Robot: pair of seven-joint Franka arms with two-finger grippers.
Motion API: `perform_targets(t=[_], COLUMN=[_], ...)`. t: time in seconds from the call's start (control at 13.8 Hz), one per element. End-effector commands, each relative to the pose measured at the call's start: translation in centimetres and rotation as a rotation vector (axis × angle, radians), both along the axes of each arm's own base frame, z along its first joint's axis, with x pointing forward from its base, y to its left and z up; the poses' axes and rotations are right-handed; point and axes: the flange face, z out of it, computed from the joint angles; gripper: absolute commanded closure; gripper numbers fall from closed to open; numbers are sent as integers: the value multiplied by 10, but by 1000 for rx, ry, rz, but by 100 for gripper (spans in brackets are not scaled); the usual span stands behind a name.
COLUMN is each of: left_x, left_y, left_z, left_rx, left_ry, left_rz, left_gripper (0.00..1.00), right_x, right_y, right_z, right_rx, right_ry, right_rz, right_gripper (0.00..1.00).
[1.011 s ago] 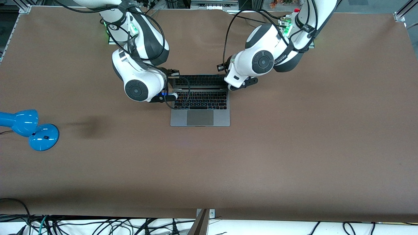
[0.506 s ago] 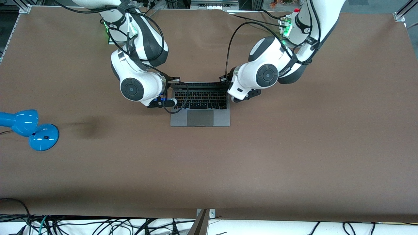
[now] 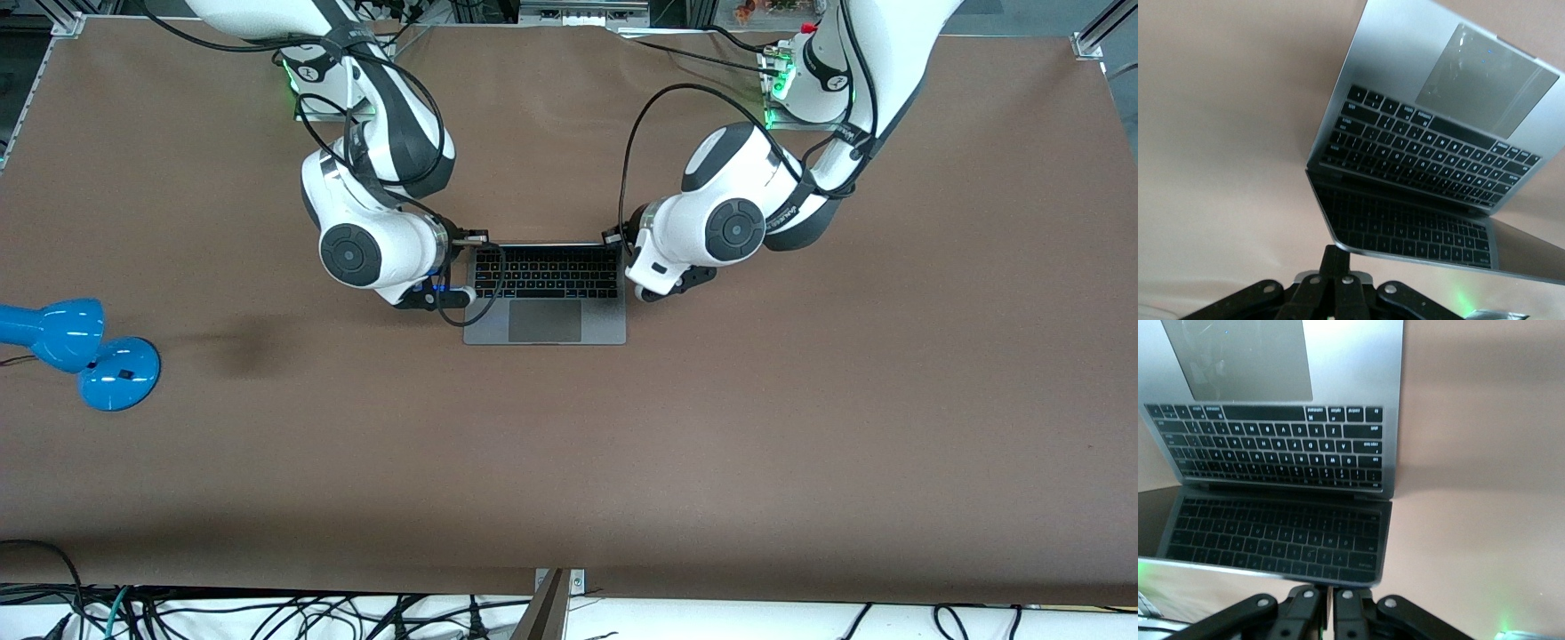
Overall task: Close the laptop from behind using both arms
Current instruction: 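Push the screen down with both grippers toward the keyboard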
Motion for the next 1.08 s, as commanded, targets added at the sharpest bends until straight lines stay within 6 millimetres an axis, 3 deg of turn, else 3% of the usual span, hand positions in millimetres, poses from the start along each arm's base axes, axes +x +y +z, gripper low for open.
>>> perform_targets(t=[0.0,0.22,1.01], left_x=[15,31,47], left_y=[-6,-2,-11], left_z=[-10,-21,-78], left_rx=[5,25,79], left_ry=[-4,-30,-108], left_rz=[-3,-14,6], left_gripper=[100,100,100], right_x=[16,24,55], right_y=[-3,-7,2], right_z=[-9,-20,-54], right_rx=[4,0,2], right_ry=[-18,-29,-84], right_rz=[3,3,16], right_gripper=[92,92,92])
